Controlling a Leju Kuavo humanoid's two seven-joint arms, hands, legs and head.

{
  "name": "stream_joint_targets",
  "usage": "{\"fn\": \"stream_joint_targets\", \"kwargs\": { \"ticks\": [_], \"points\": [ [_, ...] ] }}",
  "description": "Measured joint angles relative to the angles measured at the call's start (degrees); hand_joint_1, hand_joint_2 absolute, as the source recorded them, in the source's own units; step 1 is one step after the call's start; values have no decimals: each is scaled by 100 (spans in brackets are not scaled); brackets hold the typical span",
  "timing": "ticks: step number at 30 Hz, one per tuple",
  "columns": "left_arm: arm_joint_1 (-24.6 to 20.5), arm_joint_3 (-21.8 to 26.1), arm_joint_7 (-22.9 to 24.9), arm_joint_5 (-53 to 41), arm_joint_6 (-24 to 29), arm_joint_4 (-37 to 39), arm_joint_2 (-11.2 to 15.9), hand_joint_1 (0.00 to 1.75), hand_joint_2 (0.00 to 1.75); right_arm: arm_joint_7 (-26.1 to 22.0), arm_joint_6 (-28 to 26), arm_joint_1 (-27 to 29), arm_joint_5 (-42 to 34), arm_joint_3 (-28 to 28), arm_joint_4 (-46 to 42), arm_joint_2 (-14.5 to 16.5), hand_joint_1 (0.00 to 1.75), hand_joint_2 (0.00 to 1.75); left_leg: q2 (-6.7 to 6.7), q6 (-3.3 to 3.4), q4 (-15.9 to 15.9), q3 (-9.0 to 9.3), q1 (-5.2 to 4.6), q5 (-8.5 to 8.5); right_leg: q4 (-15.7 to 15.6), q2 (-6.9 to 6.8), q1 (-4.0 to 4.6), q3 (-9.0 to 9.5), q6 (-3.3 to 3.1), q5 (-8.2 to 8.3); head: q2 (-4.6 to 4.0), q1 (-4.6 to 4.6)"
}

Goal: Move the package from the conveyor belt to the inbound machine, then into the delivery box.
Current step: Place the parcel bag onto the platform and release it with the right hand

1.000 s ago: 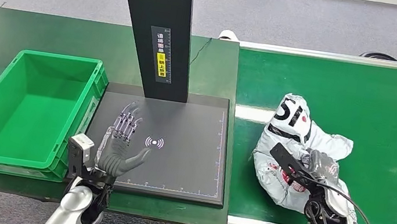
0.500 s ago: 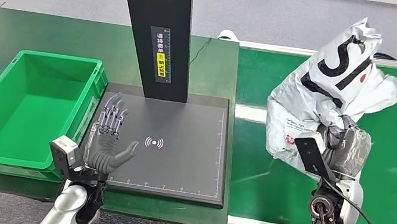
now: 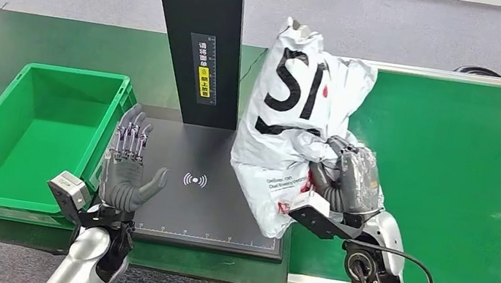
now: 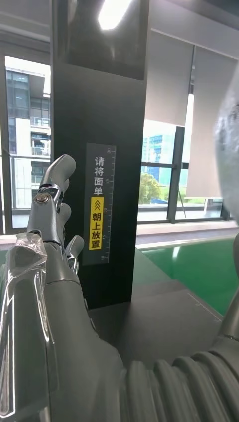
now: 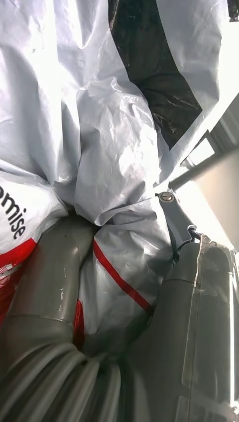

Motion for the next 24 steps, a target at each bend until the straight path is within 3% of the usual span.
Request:
{"fn": "stream_joint_targets", "kwargs": {
  "ticks": [6, 12, 17, 24],
  "points": [
    [-8, -24, -16, 4, 26, 0, 1, 0, 175, 13, 104, -109, 10, 260, 137, 5, 175, 175, 1, 0, 0, -2, -1, -1, 0, 1, -1, 0, 0, 0, 0, 1],
    [-49, -19, -185, 172, 366, -5, -2, 0, 175, 113, 1391, -579, 311, 896, 718, 16, 175, 175, 10, 0, 0, 3, 3, 2, 0, 10, 4, 1, -5, 4, 0, 0],
    [-142, 21, -197, 415, 665, -20, -31, 0, 175, 56, 2139, -1018, 294, 1653, 1534, 126, 175, 175, 7, 0, 0, 4, 5, 5, 3, 9, 6, 2, -6, 4, 0, 0],
    [-239, 41, -192, 495, 760, -20, -48, 0, 175, 49, 2370, -1376, 169, 2167, 2173, 215, 175, 175, 7, 0, 1, 2, 2, 4, 2, 9, 4, 1, -5, 4, 0, 2]
  ]
}}
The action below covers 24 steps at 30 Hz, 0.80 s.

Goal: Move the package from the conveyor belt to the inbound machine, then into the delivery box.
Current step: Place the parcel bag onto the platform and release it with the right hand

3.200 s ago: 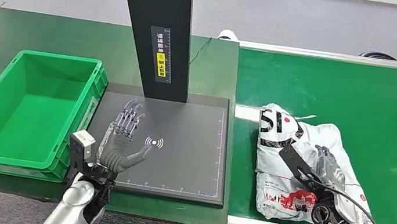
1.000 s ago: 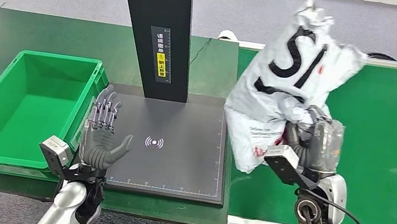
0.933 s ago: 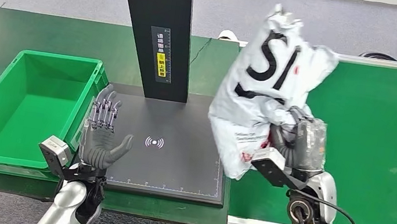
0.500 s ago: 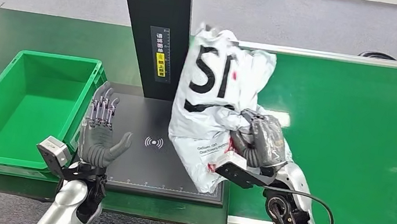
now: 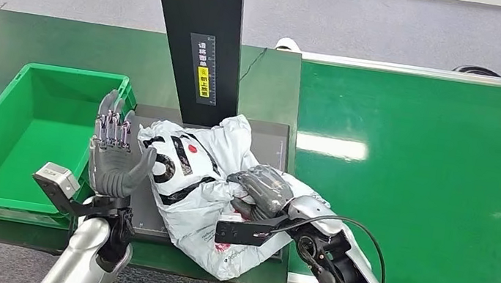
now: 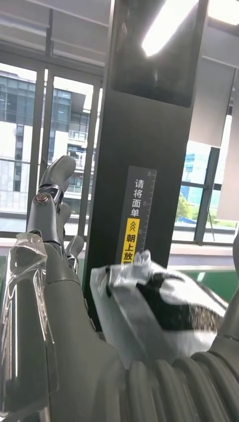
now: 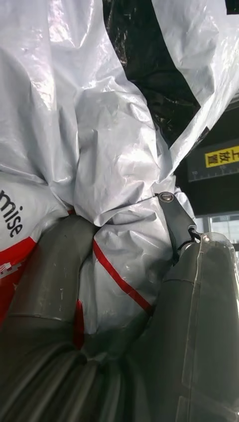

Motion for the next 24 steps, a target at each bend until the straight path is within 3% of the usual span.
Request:
{"fn": "stream_joint_targets", "kwargs": {
  "ticks": [5, 8, 12, 15, 18, 20, 24],
  "points": [
    [-82, 34, 26, 221, 275, 0, -47, 0, 175, 2, 770, -272, -290, 355, 415, 67, 175, 175, 1, 0, 0, 3, 1, 0, 0, 1, 1, 0, 0, 1, 0, -2],
    [-113, 46, 81, 277, 352, 0, -67, 0, 175, -89, 963, -470, -443, 634, 710, 156, 175, 175, 4, 0, 0, 6, 2, 0, 0, 3, 2, 1, -1, 1, 0, -2],
    [-113, 59, 96, 300, 369, 0, -76, 0, 175, -102, 1025, -705, -484, 934, 978, 246, 175, 175, 8, 0, -1, 7, 2, 0, 0, 4, 3, 1, -2, 2, 0, -1],
    [-113, 75, 95, 326, 379, 0, -75, 0, 175, -97, 699, -811, -417, 1135, 1148, 334, 168, 175, 9, 0, -1, 7, 2, 0, 0, 4, 2, 2, -2, 2, 0, -1],
    [-109, 89, 89, 338, 370, -2, -74, 0, 175, -135, 152, -834, -301, 1299, 1272, 432, 134, 175, 9, 0, -1, 7, 2, 0, 0, 4, 2, 2, -2, 2, 0, -2],
    [-107, 90, 69, 341, 342, -2, -74, 0, 175, -171, -168, -842, -241, 1383, 1363, 489, 129, 175, 9, 0, -1, 7, 2, 0, 0, 3, 2, 2, -2, 2, 0, -1],
    [-109, 89, 13, 342, 284, 0, -78, 0, 175, -163, -553, -863, -170, 1478, 1540, 569, 0, 175, 10, 0, 0, 7, 2, 0, 0, 4, 2, 1, -2, 2, 0, 0]
  ]
}}
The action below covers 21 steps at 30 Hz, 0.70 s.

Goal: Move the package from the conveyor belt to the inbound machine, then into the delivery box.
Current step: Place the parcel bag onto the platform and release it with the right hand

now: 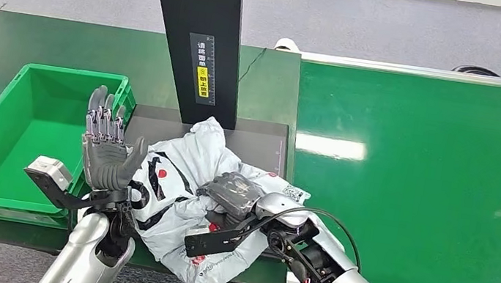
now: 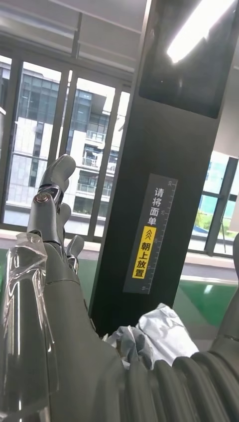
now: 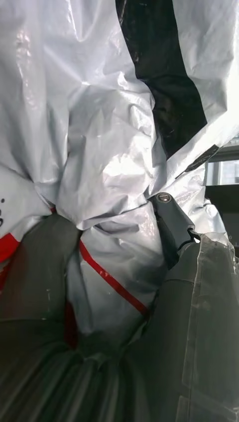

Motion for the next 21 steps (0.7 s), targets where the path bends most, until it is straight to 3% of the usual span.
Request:
{"fn": "stream_joint_targets", "kwargs": {
  "ticks": [5, 7, 21],
  "points": [
    [-66, -3, -51, 13, -54, 43, -1, 0, 175, 493, -1271, -22, 475, -2, 214, 56, 0, 175, 0, 0, 1, 0, 0, 0, 0, 0, 0, 0, 0, 0, 0, 0],
    [-84, -6, -70, 16, -76, 65, -1, 0, 175, 509, -1543, -32, 536, -59, 278, 69, 0, 175, 1, 0, 1, 0, 0, 0, 0, 1, 0, 0, 0, 0, 0, -1],
    [-88, -13, -112, -96, -66, 114, -1, 0, 175, 532, -2046, 22, 660, -465, 370, 96, 0, 175, 2, 0, 1, 0, 0, 0, 0, 0, 0, -2, 0, 0, 0, 0]
  ]
}}
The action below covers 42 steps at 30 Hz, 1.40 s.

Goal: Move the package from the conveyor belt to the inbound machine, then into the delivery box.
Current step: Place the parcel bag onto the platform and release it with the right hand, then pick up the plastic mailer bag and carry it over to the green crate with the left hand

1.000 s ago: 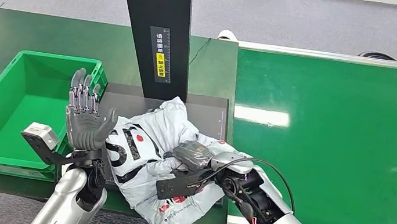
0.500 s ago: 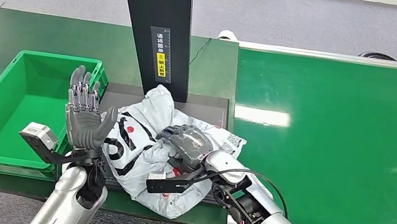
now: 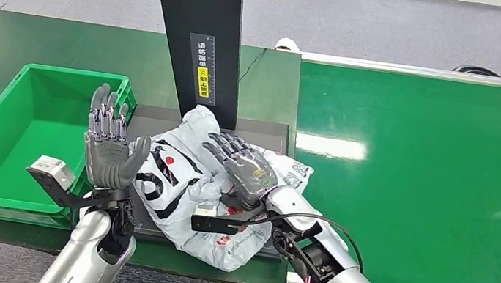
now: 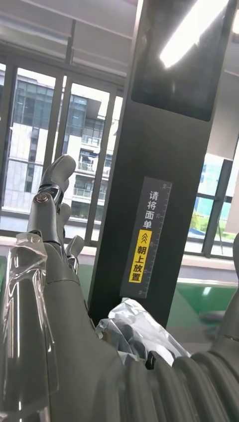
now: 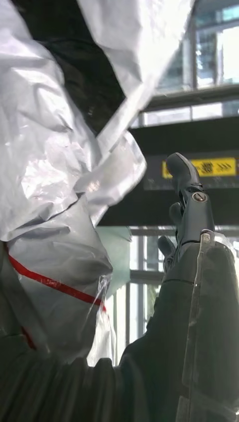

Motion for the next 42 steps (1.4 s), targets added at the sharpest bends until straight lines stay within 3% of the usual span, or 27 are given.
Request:
{"fn": "stream_joint_targets", "kwargs": {
  "ticks": [7, 16, 22, 28, 31, 35, 42],
  "points": [
    [53, -1, -4, -581, 427, -189, 2, 0, 175, -637, -113, 482, -1014, -810, -614, -55, 0, 175, -1, 0, 0, -2, 0, -1, 0, 0, 0, -1, 0, 0, 0, -2],
    [231, -21, -4, -842, 633, -455, 48, 0, 175, -1453, 536, 1615, -3109, -2151, -2297, -280, 0, 175, -3, 0, -1, -3, 0, -2, -1, -1, 0, -1, 0, -1, 0, -1],
    [390, -32, -5, -1053, 735, -558, 98, 0, 175, -1497, 723, 2123, -3346, -2598, -2852, -383, 0, 175, -3, 0, -1, -3, 0, -2, -1, 0, 0, -2, 0, -1, 0, -1],
    [446, -92, -5, -1978, 1443, -589, 260, 0, 175, -1513, 838, 2328, -3349, -2803, -3057, -406, 0, 175, -1, 0, -2, -3, 0, -2, -1, 0, 0, -2, 0, -1, 0, -2],
    [445, -188, 14, -2474, 1537, -589, 382, 0, 175, -1539, 849, 2389, -3371, -2887, -3129, -405, 0, 175, 0, 0, -2, -3, 0, -2, -1, -1, 0, -2, 0, -1, 0, -1],
    [427, -440, 357, -3498, 1258, -588, 576, 0, 175, -1573, 856, 2416, -3502, -3016, -3182, -395, 0, 175, 0, 1, -1, -3, -1, -2, -1, -1, -1, -2, 0, -1, 0, -1],
    [332, -995, 1619, -4993, -17, -468, 770, 0, 175, -1592, 958, 2492, -3625, -3283, -3308, -337, 0, 175, 0, 1, -1, -2, -1, -2, -1, 0, -1, -3, 0, -1, 0, -1]
  ]
}}
